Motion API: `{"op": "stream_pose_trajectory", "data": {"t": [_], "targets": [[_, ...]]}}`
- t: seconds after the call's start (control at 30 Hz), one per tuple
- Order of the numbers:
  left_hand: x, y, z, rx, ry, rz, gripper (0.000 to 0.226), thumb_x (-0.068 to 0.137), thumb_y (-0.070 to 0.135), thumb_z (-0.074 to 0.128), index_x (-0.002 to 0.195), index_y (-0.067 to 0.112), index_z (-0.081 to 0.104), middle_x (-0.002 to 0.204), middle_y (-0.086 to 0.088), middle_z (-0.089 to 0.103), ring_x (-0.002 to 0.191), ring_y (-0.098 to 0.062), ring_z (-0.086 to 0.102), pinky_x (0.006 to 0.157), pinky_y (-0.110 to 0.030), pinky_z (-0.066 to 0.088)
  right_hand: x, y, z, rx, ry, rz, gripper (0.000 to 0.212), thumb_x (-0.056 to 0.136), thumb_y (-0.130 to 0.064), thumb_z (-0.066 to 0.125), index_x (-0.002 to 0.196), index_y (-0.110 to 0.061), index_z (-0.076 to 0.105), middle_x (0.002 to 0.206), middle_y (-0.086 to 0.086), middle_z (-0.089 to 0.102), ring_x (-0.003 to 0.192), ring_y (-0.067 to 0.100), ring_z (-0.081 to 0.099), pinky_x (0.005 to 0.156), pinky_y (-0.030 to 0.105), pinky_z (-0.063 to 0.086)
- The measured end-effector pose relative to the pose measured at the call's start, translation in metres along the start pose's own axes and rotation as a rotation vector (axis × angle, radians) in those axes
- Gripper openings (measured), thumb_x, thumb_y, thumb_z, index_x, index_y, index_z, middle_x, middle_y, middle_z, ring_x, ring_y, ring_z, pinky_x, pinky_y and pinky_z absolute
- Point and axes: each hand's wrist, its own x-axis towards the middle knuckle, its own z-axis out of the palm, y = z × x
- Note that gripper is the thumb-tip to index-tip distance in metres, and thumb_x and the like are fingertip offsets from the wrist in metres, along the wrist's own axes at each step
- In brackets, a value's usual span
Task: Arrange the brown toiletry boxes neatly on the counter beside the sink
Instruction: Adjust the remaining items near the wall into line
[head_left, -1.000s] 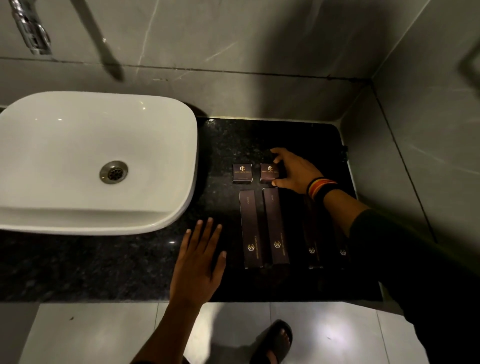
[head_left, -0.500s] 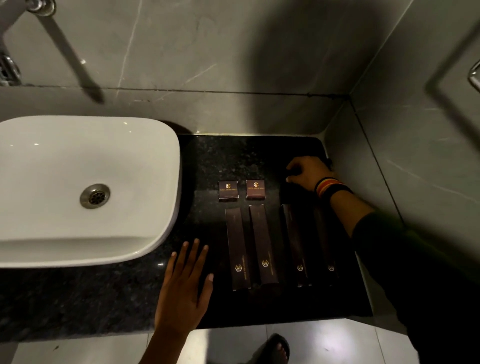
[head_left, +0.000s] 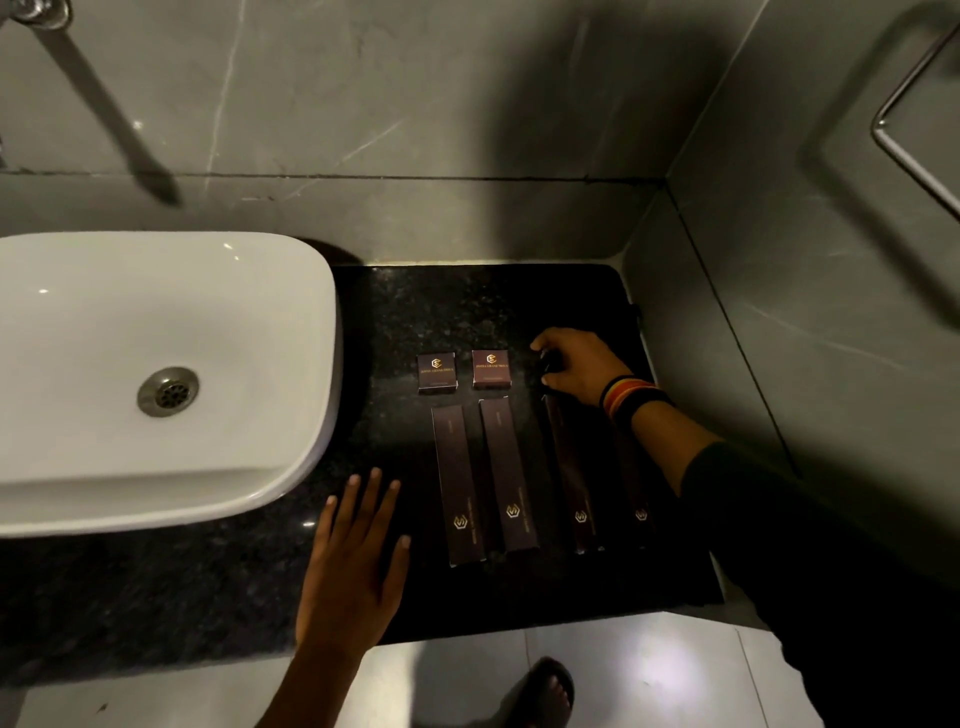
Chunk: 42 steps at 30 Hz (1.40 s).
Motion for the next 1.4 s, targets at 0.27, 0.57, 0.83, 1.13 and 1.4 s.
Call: {"op": "stream_pose_trajectory", "data": {"t": [0.27,0.57,0.83,1.13,1.4], "targets": [[0.000,0.000,-0.001,-0.016,0.002,0.001,0.063,0.111,0.043,0.037,0.168,0.017,0.041,0.180,-0.006,0.029,0.169,-0.029,0.020,0.136,-0.050,0.014,0.001,0.034,-0.048,-0.315,0.100,0.187,0.052,0.080,-0.009,0.067,0.131,-0.011,0.057,0.134,0.019,0.053,0.116,0.040,0.058,0.097,0.045,0.051],[0.002,0.001,-0.004,-0.025,-0.009,-0.019,0.064,0.112,0.049,0.031,0.166,0.017,0.046,0.179,-0.006,0.033,0.168,-0.029,0.024,0.136,-0.050,0.017,0.031,0.048,-0.052,-0.441,0.114,0.411,0.024,0.095,-0.016,0.056,0.111,-0.004,0.070,0.111,0.024,0.070,0.101,0.042,0.067,0.083,0.045,0.057],[0.003,0.000,-0.005,-0.029,-0.020,-0.023,0.064,0.112,0.048,0.032,0.166,0.017,0.044,0.179,-0.005,0.031,0.168,-0.029,0.024,0.137,-0.048,0.013,0.016,0.057,-0.046,-0.176,0.177,0.327,0.046,0.081,-0.006,0.069,0.125,-0.011,0.055,0.115,0.022,0.067,0.106,0.042,0.065,0.090,0.047,0.055],[0.001,0.000,-0.002,-0.057,0.014,0.002,0.063,0.108,0.042,0.040,0.166,0.016,0.045,0.179,-0.006,0.031,0.167,-0.031,0.025,0.135,-0.054,0.018,-0.021,0.063,-0.037,0.307,0.293,0.406,0.015,0.077,-0.032,0.075,0.089,-0.025,0.069,0.091,0.007,0.073,0.091,0.028,0.071,0.088,0.043,0.058],[0.001,-0.002,0.000,-0.034,-0.003,-0.002,0.064,0.109,0.042,0.039,0.167,0.015,0.044,0.179,-0.006,0.031,0.167,-0.031,0.025,0.135,-0.055,0.019,-0.023,0.053,-0.038,-0.171,0.154,0.408,0.023,0.079,-0.018,0.074,0.099,-0.008,0.067,0.101,0.017,0.070,0.093,0.037,0.068,0.074,0.033,0.052]]}}
